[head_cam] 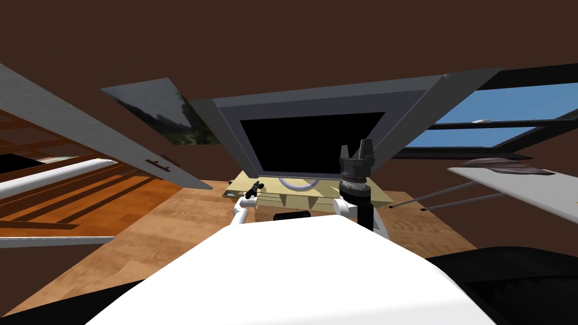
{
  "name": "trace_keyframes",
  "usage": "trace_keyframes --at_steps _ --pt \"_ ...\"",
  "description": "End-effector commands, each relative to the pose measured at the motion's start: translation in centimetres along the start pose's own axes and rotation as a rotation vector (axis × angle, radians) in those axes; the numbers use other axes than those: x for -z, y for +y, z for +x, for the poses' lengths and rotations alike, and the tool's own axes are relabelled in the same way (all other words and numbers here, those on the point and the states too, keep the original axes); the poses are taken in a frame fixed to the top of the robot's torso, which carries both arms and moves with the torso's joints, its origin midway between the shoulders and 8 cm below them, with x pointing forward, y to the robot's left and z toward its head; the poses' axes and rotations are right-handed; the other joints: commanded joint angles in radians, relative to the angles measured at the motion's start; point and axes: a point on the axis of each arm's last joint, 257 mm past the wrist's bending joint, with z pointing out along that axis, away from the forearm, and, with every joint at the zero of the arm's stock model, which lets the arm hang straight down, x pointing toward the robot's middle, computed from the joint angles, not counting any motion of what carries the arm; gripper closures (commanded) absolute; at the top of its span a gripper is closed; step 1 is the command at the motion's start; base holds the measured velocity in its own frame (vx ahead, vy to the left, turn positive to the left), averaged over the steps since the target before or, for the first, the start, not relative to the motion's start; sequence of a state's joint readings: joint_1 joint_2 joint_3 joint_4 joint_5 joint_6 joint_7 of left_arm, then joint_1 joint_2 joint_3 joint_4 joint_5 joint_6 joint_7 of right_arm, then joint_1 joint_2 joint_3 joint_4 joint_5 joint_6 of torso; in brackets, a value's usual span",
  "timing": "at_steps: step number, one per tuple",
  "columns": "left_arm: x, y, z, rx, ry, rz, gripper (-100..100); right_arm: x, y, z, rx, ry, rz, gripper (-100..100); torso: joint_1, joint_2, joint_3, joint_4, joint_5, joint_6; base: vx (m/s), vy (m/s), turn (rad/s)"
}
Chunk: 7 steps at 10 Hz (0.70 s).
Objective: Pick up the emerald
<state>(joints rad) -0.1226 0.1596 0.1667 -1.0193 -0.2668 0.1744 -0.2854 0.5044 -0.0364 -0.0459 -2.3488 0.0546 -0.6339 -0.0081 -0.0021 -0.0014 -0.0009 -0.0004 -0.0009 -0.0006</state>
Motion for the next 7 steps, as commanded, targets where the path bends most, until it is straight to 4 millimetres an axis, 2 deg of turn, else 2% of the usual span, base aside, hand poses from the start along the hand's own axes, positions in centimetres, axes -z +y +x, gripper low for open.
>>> trace_keyframes --at_steps 1,7 --pt "-0.4 1.4 0.6 -0.015 0.017 -0.048 -100 0.0 0.0 0.0 0.0 0.0 0.0 0 0.0 0.0 0.0 0.0 0.0 0.0 0.03 -0.042 -0.055" --pt "-1.1 4.9 1.7 -0.053 0.059 -0.164 -100 0.0 0.0 0.0 0.0 0.0 0.0 0 0.0 0.0 0.0 0.0 0.0 0.0 0.026 -0.036 -0.035"
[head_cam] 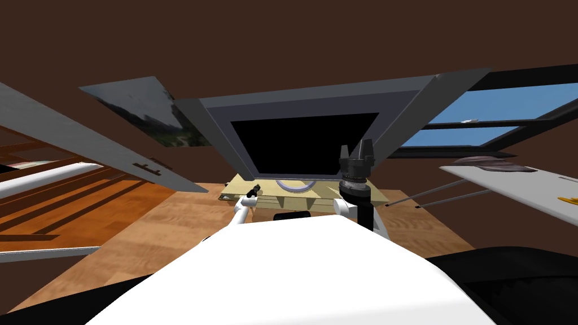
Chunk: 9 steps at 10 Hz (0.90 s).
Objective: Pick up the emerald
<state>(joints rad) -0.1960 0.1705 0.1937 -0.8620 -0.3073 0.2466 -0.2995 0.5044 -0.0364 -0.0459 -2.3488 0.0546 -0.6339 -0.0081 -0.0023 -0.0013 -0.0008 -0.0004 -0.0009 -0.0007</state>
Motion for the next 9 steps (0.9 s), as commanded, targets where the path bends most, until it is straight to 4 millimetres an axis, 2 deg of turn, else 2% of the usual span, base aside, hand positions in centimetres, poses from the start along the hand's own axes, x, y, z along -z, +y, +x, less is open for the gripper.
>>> trace_keyframes --at_steps 1,2,3,4,6,9 --pt "-0.2 0.6 0.3 -0.007 0.01 -0.024 -100 0.0 0.0 0.0 0.0 0.0 0.0 0 0.0 0.0 0.0 0.0 0.0 0.0 0.029 -0.026 -0.024" --pt "-0.1 0.4 0.1 -0.005 0.006 -0.016 -100 0.0 0.0 0.0 0.0 0.0 0.0 0 0.001 0.0 0.0 0.0 0.0 0.0 0.0 0.0 0.0" --pt "-0.2 0.4 0.1 -0.006 0.007 -0.018 0 0.0 0.0 0.0 0.0 0.0 0.0 0 0.002 0.002 0.001 0.0 0.0 0.0 0.0 0.0 0.0" --pt "-0.3 2.0 -0.8 0.014 -0.009 -0.036 -100 0.0 0.0 0.0 0.0 0.0 0.0 0 0.002 0.002 0.001 0.0 0.0 0.0 -0.001 -0.001 -0.214" --pt "-0.3 3.5 -1.7 0.034 -0.025 -0.054 -100 0.0 0.0 0.0 0.0 0.0 0.0 0 0.003 0.003 0.002 0.001 0.001 0.0 -0.004 0.006 -0.199" --pt "-0.2 8.1 -4.1 0.094 -0.069 -0.105 -100 0.0 0.0 0.0 0.0 0.0 0.0 0 0.003 0.003 0.002 0.001 0.001 0.0 -0.005 0.005 -0.302"
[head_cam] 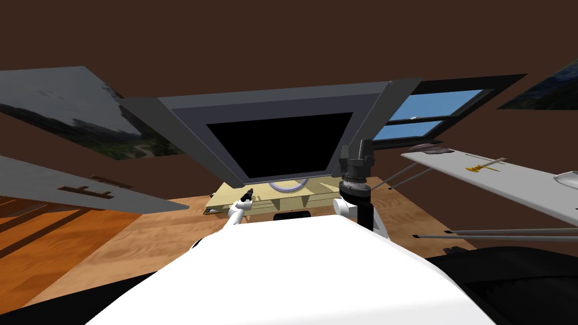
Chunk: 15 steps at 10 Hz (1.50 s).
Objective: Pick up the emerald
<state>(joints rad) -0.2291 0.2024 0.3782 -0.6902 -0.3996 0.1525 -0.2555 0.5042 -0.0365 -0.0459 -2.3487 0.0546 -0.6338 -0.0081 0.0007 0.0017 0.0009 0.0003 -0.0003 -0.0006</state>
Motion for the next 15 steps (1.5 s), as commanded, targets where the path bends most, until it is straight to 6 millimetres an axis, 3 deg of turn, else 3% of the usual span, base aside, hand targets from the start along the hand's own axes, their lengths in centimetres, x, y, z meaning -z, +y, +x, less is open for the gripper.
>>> trace_keyframes --at_steps 1,2,3,7,8,9,15 --pt "0.2 1.0 -0.9 0.013 -0.012 -0.008 -100 0.0 0.0 0.0 0.0 0.0 0.0 0 0.0 0.0 0.0 0.0 0.0 0.0 -0.005 0.007 -0.073" --pt "0.2 0.7 -0.6 0.01 -0.008 -0.002 -100 0.0 0.0 0.0 0.0 0.0 0.0 0 0.001 -0.001 0.0 0.0 0.0 -0.001 0.0 0.0 0.0" --pt "0.2 0.8 -0.7 0.011 -0.009 -0.003 100 0.0 0.0 0.0 0.0 0.0 0.0 0 0.001 -0.001 -0.001 0.0 0.0 -0.001 0.0 0.0 0.0" --pt "0.2 0.9 -0.7 0.012 -0.009 -0.004 100 0.0 0.0 0.0 0.0 0.0 0.0 0 0.0 -0.002 -0.001 -0.001 0.0 0.0 0.0 0.0 0.0" --pt "0.2 0.9 -0.6 0.012 -0.009 -0.004 0 0.0 0.0 0.0 0.0 0.0 0.0 0 0.001 -0.002 -0.001 0.0 0.0 0.0 0.0 0.0 0.0" --pt "0.3 -0.5 0.0 -0.008 0.002 0.008 100 0.0 0.0 0.0 0.0 0.0 0.0 0 0.001 -0.002 -0.001 0.0 0.0 0.0 0.005 0.0 0.202" --pt "1.1 -5.6 3.4 -0.078 0.054 0.07 100 0.0 0.0 0.0 0.0 0.0 0.0 0 0.0 -0.002 -0.001 0.0 0.0 -0.001 0.004 -0.005 0.202"
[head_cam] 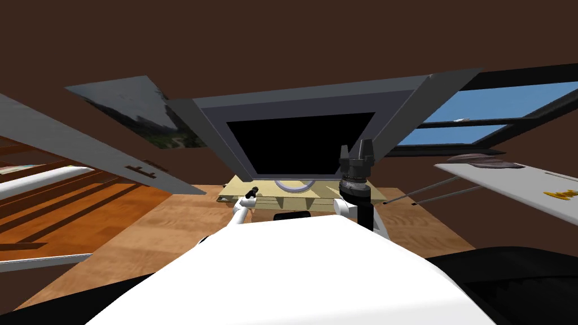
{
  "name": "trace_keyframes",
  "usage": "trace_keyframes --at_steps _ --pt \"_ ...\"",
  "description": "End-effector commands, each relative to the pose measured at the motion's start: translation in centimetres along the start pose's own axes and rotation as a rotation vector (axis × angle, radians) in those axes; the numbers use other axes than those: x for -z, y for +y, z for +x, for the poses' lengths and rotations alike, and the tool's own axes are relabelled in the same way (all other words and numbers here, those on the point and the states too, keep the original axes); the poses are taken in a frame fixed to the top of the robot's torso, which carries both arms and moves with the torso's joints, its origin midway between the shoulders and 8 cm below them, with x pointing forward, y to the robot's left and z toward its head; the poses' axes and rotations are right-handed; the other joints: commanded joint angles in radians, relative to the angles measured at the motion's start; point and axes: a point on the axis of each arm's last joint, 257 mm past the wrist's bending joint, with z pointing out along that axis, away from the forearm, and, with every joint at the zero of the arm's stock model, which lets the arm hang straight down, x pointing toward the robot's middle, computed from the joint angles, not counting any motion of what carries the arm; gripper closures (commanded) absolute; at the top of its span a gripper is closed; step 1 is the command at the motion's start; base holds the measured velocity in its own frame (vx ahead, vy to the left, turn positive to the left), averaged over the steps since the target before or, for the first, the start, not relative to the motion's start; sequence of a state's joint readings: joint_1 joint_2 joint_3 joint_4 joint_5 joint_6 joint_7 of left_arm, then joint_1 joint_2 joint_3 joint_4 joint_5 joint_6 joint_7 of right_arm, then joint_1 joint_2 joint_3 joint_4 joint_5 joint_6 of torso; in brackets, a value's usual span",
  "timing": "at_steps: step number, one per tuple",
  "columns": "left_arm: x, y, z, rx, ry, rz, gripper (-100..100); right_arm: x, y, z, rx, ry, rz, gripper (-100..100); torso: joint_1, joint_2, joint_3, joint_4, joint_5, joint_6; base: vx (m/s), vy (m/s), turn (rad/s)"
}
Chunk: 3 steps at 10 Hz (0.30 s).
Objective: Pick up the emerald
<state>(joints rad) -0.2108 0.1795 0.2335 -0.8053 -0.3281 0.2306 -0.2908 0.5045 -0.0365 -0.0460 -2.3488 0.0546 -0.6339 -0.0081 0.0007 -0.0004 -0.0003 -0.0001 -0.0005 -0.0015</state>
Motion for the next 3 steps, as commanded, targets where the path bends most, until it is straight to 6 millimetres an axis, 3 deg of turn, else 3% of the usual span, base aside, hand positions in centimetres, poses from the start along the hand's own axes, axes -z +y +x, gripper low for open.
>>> trace_keyframes --at_steps 1,2,3 --pt "0.27 -1.59 0.76 -0.018 0.013 0.018 100 0.0 0.0 0.0 0.0 0.0 0.0 0 0.0 0.0 0.0 0.0 0.0 0.0 0.002 -0.005 0.139" --pt "0.17 -0.94 0.42 -0.01 0.007 0.013 100 0.0 0.0 0.0 0.0 0.0 0.0 0 0.0 0.0 0.0 0.0 0.0 0.001 0.002 -0.004 0.017" --pt "0.2 -1.04 0.49 -0.012 0.009 0.012 0 0.0 0.0 0.0 0.0 0.0 0.0 0 0.0 0.0 0.0 0.0 0.0 0.001 0.0 0.0 0.0"
